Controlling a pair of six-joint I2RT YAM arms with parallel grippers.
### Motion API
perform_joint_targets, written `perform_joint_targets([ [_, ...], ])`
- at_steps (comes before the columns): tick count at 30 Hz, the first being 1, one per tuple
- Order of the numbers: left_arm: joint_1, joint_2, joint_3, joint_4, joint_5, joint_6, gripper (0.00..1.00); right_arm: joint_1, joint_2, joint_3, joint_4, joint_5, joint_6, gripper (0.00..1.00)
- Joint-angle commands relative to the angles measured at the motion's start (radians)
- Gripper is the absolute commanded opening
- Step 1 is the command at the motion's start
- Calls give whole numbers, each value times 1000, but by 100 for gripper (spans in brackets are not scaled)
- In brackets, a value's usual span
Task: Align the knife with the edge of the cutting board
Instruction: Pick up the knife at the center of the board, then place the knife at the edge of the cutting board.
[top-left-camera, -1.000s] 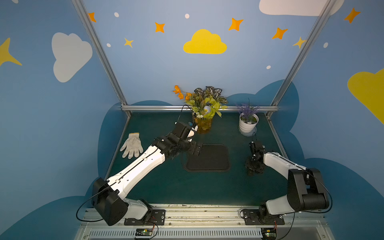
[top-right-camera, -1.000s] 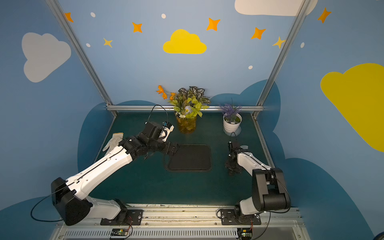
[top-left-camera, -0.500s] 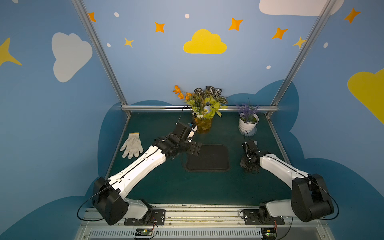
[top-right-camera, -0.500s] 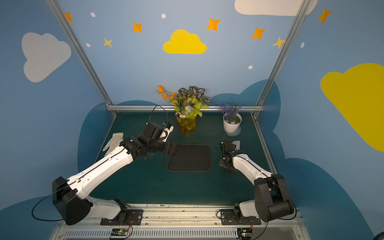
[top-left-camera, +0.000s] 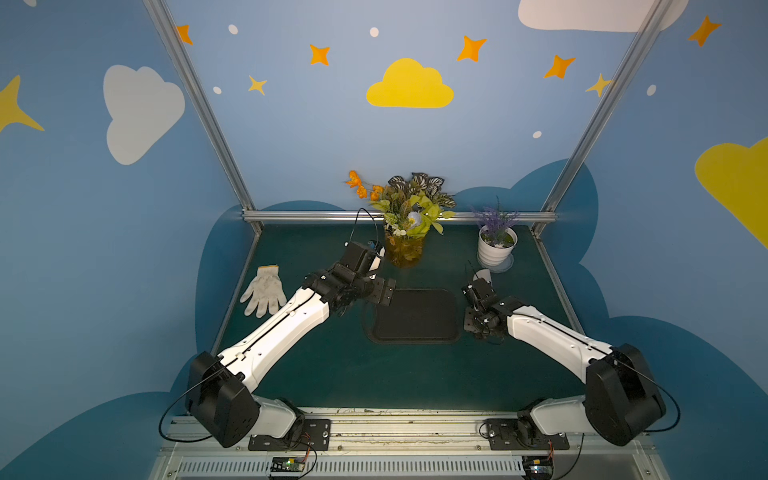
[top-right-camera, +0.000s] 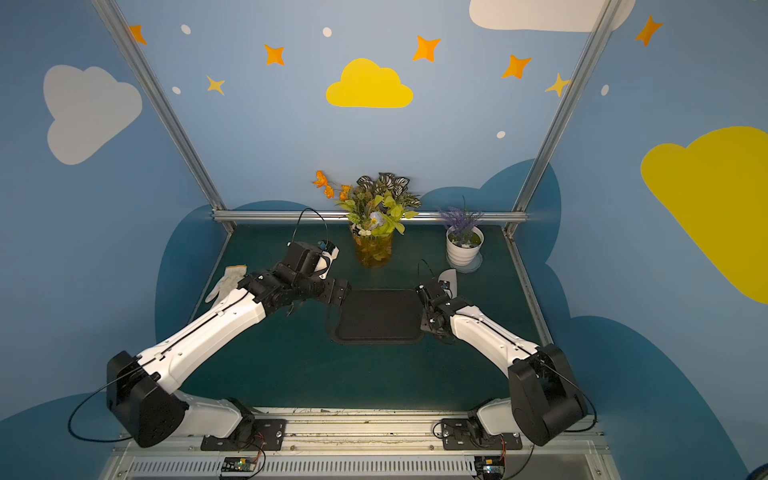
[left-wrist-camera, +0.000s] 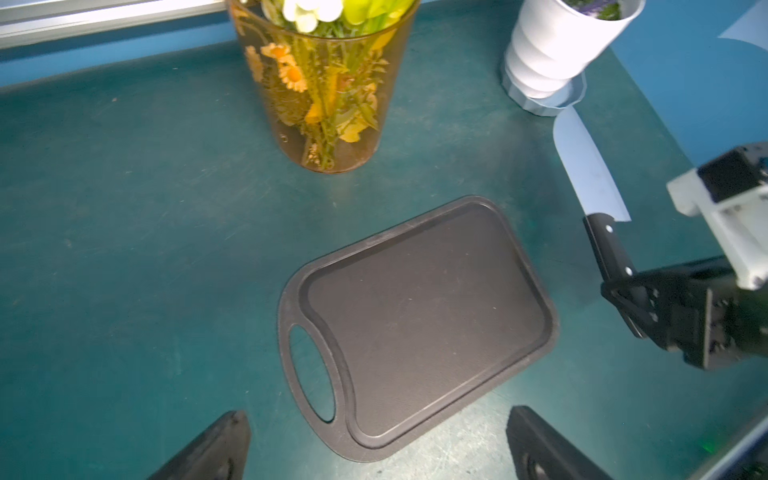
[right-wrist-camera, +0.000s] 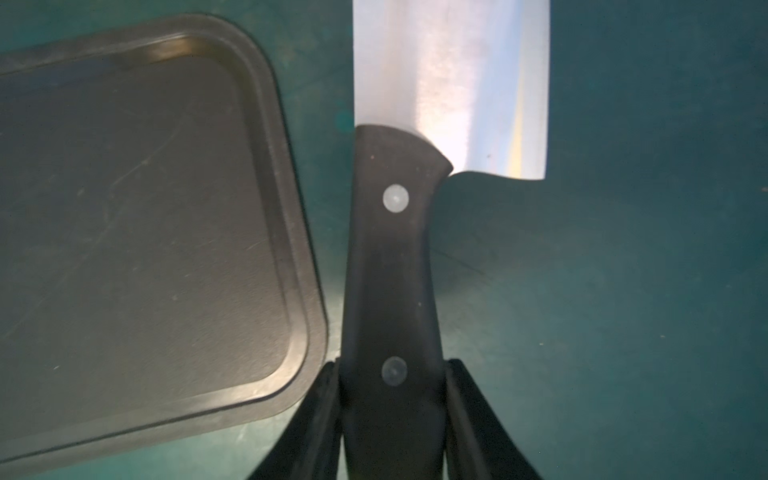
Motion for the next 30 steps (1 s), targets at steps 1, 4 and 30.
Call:
perform_joint_targets([
  [1,22,7,-11,2,-32,-11,100,41,21,43,6,38,41,0],
  [4,42,10,-15,1,-57,-27,100,89,38,60,-4,56,69,0],
  [30,120,-51,-91,67,-192,-71,100,406,217,159,-96,205,349,0],
])
